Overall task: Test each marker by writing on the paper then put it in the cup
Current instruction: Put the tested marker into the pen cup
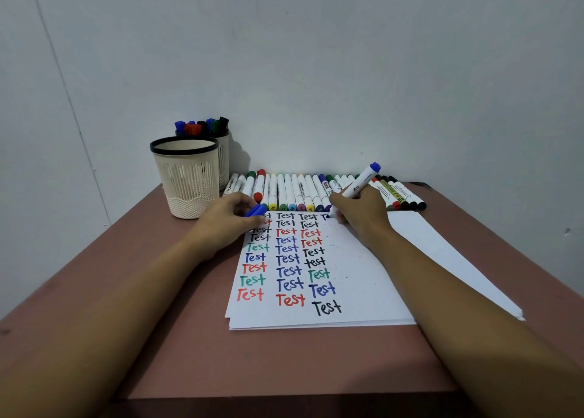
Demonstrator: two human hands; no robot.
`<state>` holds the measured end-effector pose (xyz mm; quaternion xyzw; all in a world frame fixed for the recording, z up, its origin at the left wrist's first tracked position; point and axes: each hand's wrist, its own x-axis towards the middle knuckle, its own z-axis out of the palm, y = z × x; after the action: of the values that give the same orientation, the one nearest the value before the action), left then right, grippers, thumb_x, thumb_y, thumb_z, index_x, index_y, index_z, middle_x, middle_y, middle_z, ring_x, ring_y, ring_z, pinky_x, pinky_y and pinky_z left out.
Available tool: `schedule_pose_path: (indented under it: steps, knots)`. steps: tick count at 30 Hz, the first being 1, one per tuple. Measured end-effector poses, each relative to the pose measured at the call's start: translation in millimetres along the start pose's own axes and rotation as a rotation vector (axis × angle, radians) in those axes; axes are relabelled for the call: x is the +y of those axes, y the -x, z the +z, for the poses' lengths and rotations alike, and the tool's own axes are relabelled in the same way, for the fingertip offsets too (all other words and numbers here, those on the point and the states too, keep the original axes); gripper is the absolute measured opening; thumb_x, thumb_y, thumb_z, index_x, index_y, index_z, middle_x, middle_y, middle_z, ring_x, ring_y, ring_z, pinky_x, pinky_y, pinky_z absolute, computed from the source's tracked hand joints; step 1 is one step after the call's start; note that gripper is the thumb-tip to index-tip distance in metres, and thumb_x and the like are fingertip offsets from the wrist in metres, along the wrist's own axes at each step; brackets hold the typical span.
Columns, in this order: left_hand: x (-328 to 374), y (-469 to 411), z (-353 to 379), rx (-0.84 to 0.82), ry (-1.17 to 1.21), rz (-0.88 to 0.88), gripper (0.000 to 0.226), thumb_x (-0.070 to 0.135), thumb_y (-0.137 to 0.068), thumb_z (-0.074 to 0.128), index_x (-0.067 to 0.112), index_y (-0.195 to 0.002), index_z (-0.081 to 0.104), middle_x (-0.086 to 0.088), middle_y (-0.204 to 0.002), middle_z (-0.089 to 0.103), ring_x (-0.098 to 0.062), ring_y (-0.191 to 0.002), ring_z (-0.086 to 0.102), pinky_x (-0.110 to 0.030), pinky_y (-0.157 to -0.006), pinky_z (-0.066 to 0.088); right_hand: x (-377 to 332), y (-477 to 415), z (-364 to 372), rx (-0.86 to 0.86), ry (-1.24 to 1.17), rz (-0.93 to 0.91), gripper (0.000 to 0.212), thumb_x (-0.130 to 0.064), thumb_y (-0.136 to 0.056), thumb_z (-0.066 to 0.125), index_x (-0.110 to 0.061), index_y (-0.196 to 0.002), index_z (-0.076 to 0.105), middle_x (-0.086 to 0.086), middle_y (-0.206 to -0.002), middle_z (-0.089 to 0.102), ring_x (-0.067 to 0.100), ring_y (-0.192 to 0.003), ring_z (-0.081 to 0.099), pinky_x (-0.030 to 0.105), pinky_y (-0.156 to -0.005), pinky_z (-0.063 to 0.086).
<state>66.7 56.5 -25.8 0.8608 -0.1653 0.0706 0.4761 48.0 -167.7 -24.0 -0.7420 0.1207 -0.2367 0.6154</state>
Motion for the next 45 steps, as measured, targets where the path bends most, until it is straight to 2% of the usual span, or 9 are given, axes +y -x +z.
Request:
schedule_pose_path:
  steps: [4, 8, 16, 19, 24, 29, 40, 43, 45]
  knots:
    - [0.3, 0.6, 0.0, 0.003, 0.012, 0.001, 0.021, 0.02, -0.079, 0.073, 0.02, -0.096, 0.059, 0.008, -0.088, 0.059, -0.008, -0.083, 0.056, -0.02, -0.072, 0.044, -0.5, 0.9, 0.0, 0.034, 0.04, -0.028, 0.012, -0.012, -0.081, 0.065, -0.009, -0.08, 0.054, 0.001, -0.068, 0.054, 0.012, -0.061, 0.052, 0.025, -0.055, 0.045]
    - [1.7, 1.9, 0.0, 0.002, 0.02, 0.01, 0.02, 0.018, -0.08, 0.072, 0.02, -0.094, 0.059, 0.008, -0.086, 0.059, -0.005, -0.079, 0.055, -0.018, -0.071, 0.044, 1.7, -1.2, 0.2, 0.077, 0.04, -0.033, 0.014, -0.015, -0.081, 0.067, -0.01, -0.083, 0.054, 0.003, -0.075, 0.057, 0.015, -0.068, 0.056, 0.035, -0.067, 0.053]
    - [2.1, 2.1, -0.2, -0.009, 0.012, 0.0, 0.021, 0.02, -0.08, 0.072, 0.019, -0.097, 0.059, 0.007, -0.087, 0.059, -0.009, -0.081, 0.056, -0.02, -0.072, 0.044, 1.8, -0.9, 0.2, 0.048, 0.03, -0.026, 0.012, -0.011, -0.081, 0.066, -0.006, -0.083, 0.055, 0.005, -0.073, 0.056, 0.018, -0.066, 0.055, 0.033, -0.064, 0.05]
    - [2.2, 2.1, 0.0, -0.009, 0.005, 0.0, 0.021, 0.02, -0.08, 0.072, 0.019, -0.097, 0.059, 0.006, -0.088, 0.059, -0.011, -0.082, 0.056, -0.022, -0.073, 0.044, 1.2, -0.5, 0.6, 0.063, 0.058, -0.037, 0.014, -0.015, -0.082, 0.066, -0.008, -0.088, 0.055, 0.002, -0.074, 0.056, 0.014, -0.065, 0.055, 0.03, -0.063, 0.05]
    - [1.9, 2.0, -0.3, -0.011, 0.0, -0.001, 0.022, 0.021, -0.08, 0.072, 0.02, -0.097, 0.058, 0.006, -0.088, 0.058, -0.01, -0.081, 0.055, -0.021, -0.071, 0.044, 2.6, -1.0, -0.2, 0.052, 0.043, -0.027, 0.012, -0.016, -0.081, 0.066, -0.009, -0.084, 0.057, 0.002, -0.072, 0.057, 0.016, -0.068, 0.057, 0.035, -0.069, 0.054]
    - [1.2, 1.4, -0.4, -0.014, -0.002, -0.007, 0.022, 0.022, -0.08, 0.072, 0.021, -0.097, 0.058, 0.007, -0.089, 0.058, -0.008, -0.082, 0.055, -0.021, -0.07, 0.044, 2.1, -2.5, -1.7, 0.126, 0.001, -0.004, 0.015, -0.017, -0.081, 0.068, -0.016, -0.079, 0.053, 0.001, -0.077, 0.059, 0.019, -0.079, 0.063, 0.044, -0.08, 0.058]
    - [1.5, 2.1, -0.5, -0.01, -0.006, 0.01, 0.021, 0.022, -0.08, 0.072, 0.021, -0.095, 0.059, 0.007, -0.089, 0.059, -0.009, -0.083, 0.056, -0.017, -0.069, 0.043, -0.6, 1.0, -1.4, 0.105, 0.079, -0.037, 0.02, -0.015, -0.082, 0.064, -0.017, -0.073, 0.047, -0.002, -0.071, 0.051, 0.011, -0.063, 0.05, 0.03, -0.063, 0.049]
    - [1.4, 2.0, -0.4, -0.008, -0.011, 0.01, 0.022, 0.022, -0.08, 0.073, 0.02, -0.096, 0.059, 0.008, -0.089, 0.059, -0.008, -0.082, 0.055, -0.017, -0.07, 0.043, -1.1, 1.0, -2.2, 0.105, 0.055, -0.034, 0.013, -0.016, -0.082, 0.064, -0.014, -0.081, 0.051, -0.002, -0.073, 0.053, 0.01, -0.065, 0.052, 0.025, -0.059, 0.048]
    - [1.1, 1.9, -0.4, -0.006, -0.01, 0.003, 0.022, 0.023, -0.079, 0.073, 0.021, -0.096, 0.059, 0.007, -0.089, 0.06, -0.009, -0.083, 0.056, -0.019, -0.071, 0.044, -0.4, 0.1, -2.4, 0.115, 0.02, -0.017, 0.012, -0.016, -0.082, 0.065, -0.014, -0.081, 0.053, -0.001, -0.074, 0.056, 0.014, -0.069, 0.056, 0.031, -0.064, 0.052]
